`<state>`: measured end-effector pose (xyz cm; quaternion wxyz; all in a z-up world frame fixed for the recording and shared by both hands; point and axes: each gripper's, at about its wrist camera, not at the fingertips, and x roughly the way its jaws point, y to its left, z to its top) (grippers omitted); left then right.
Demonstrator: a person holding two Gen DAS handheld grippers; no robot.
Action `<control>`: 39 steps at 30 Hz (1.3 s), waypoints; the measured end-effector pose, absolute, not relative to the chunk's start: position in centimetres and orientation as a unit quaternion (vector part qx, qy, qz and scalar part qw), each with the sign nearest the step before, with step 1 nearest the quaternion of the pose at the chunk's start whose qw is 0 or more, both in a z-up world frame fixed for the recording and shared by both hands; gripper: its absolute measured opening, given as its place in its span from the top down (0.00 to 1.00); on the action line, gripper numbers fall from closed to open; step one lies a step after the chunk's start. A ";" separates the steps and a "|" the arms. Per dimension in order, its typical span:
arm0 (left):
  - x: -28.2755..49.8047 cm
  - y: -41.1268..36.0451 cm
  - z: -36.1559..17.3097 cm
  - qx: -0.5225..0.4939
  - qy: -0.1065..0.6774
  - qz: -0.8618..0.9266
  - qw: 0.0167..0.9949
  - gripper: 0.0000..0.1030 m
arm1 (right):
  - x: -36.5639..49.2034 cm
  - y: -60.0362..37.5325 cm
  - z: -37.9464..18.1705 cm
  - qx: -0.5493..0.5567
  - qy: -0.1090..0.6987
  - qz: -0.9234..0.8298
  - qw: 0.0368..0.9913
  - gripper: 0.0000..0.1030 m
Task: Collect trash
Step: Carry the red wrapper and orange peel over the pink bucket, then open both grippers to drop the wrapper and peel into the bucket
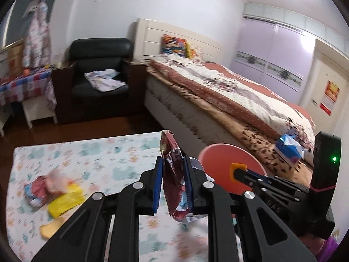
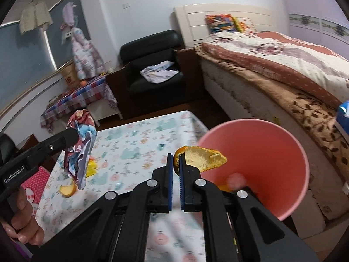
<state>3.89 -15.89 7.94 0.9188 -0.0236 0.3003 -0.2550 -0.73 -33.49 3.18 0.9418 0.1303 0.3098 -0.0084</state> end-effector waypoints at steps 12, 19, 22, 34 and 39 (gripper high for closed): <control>4.6 -25.7 5.6 0.029 0.328 -0.306 0.893 0.83 | -1.7 -39.1 0.6 0.169 0.325 -0.050 0.929 0.95; 5.4 -29.6 3.1 0.062 0.348 -0.310 0.883 0.83 | -1.5 -41.0 -1.2 0.183 0.337 -0.061 0.922 0.95; 5.6 -30.5 2.3 0.070 0.354 -0.313 0.878 0.82 | -1.4 -41.6 -1.8 0.186 0.341 -0.063 0.919 0.95; 6.6 -32.5 0.0 0.081 0.376 -0.316 0.867 0.78 | -0.8 -42.9 -3.3 0.193 0.355 -0.069 0.912 0.95; 6.6 -32.8 -0.4 0.081 0.380 -0.317 0.865 0.67 | -0.7 -43.3 -3.7 0.198 0.360 -0.074 0.909 0.94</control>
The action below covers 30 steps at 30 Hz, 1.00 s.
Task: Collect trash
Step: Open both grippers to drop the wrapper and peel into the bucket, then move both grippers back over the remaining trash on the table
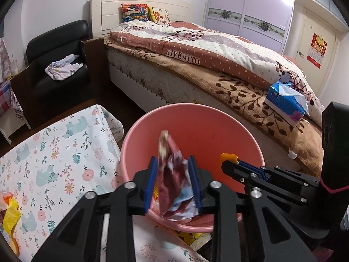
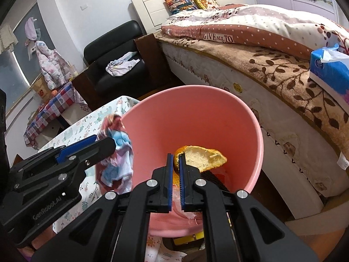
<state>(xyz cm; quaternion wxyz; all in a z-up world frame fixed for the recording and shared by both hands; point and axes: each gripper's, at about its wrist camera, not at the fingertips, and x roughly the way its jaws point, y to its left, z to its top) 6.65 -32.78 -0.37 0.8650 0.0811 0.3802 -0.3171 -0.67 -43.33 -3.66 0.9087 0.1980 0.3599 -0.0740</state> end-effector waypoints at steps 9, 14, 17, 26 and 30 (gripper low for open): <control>6.8 -32.4 -0.3 0.072 0.382 -0.310 0.868 0.54 | -0.6 -43.6 -3.9 0.202 0.366 -0.078 0.905 0.93; 6.7 -31.9 0.1 0.067 0.379 -0.308 0.870 0.54 | -0.9 -43.3 -3.5 0.196 0.357 -0.079 0.910 0.67; 6.6 -31.5 0.3 0.066 0.376 -0.306 0.872 0.53 | -1.1 -42.9 -3.0 0.188 0.353 -0.080 0.913 0.67; 5.6 -30.1 1.4 0.058 0.366 -0.303 0.878 0.53 | -2.0 -41.6 -1.6 0.176 0.344 -0.077 0.919 0.67; 5.1 -29.4 1.9 0.054 0.360 -0.303 0.881 0.53 | -2.5 -40.9 -1.0 0.172 0.339 -0.076 0.922 0.67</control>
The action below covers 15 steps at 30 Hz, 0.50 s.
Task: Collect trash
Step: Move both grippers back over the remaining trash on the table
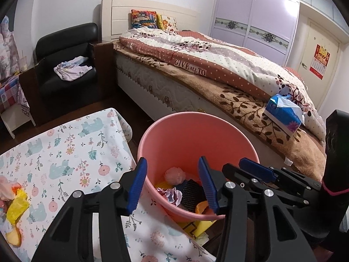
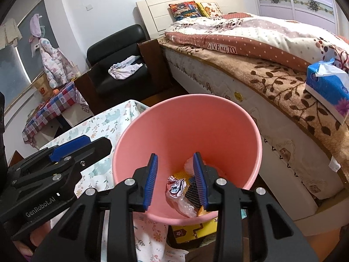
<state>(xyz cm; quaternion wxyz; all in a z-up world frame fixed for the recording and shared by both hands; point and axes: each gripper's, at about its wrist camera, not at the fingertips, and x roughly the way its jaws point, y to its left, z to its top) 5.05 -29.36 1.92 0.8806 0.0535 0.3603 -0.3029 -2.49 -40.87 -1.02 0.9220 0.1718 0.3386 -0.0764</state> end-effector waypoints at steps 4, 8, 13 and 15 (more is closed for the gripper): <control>4.4 -28.2 2.4 0.050 0.355 -0.300 0.884 0.53 | -2.8 -40.2 -0.6 0.168 0.334 -0.076 0.924 0.67; 4.0 -27.1 3.0 0.045 0.349 -0.296 0.888 0.53 | -3.3 -39.1 0.0 0.163 0.325 -0.069 0.929 0.67; 3.5 -25.2 3.6 0.039 0.343 -0.288 0.893 0.53 | -3.7 -37.5 0.6 0.158 0.318 -0.060 0.933 0.67; 3.3 -24.5 3.9 0.036 0.341 -0.285 0.895 0.53 | -3.8 -36.6 0.8 0.152 0.316 -0.056 0.935 0.67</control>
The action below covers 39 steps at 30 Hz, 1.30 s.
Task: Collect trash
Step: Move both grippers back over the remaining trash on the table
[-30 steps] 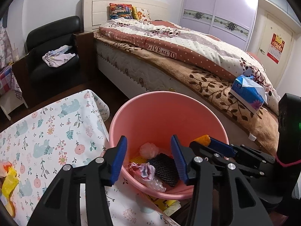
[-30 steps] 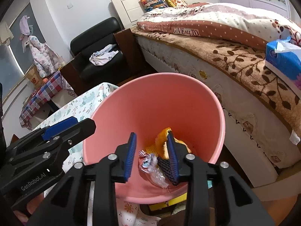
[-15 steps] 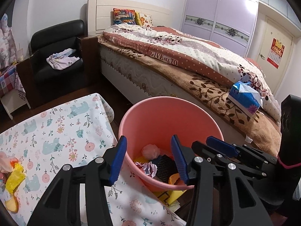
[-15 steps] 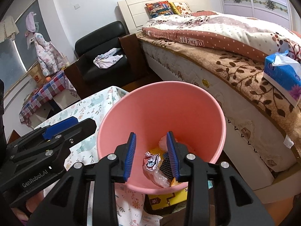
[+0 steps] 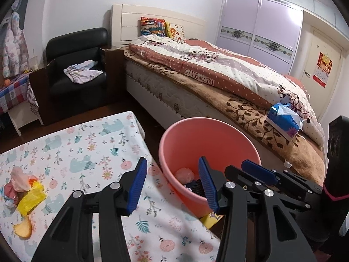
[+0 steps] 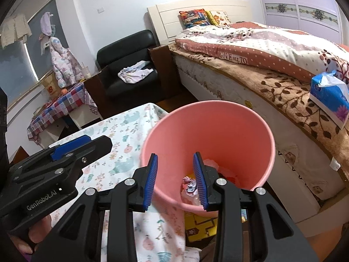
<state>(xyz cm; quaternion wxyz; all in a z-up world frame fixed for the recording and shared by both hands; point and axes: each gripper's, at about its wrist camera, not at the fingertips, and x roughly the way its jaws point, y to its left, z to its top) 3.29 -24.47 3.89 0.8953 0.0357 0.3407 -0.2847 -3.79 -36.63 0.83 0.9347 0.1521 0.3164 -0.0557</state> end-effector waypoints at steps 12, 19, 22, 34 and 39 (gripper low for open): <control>2.8 -19.3 5.0 0.011 0.331 -0.264 0.906 0.53 | -3.4 -32.2 1.9 0.133 0.308 -0.032 0.941 0.67; 2.9 -16.1 5.1 -0.006 0.329 -0.244 0.912 0.53 | -3.0 -29.2 2.1 0.116 0.311 -0.013 0.943 0.67; 3.1 -14.6 5.0 -0.014 0.332 -0.234 0.914 0.53 | -2.7 -28.1 2.1 0.109 0.312 -0.004 0.944 0.67; 3.6 -9.5 4.1 -0.034 0.336 -0.196 0.921 0.53 | -1.3 -22.7 2.1 0.083 0.313 0.035 0.945 0.67; 4.3 -7.2 3.2 -0.045 0.346 -0.177 0.920 0.53 | -0.4 -20.3 1.6 0.070 0.322 0.055 0.943 0.67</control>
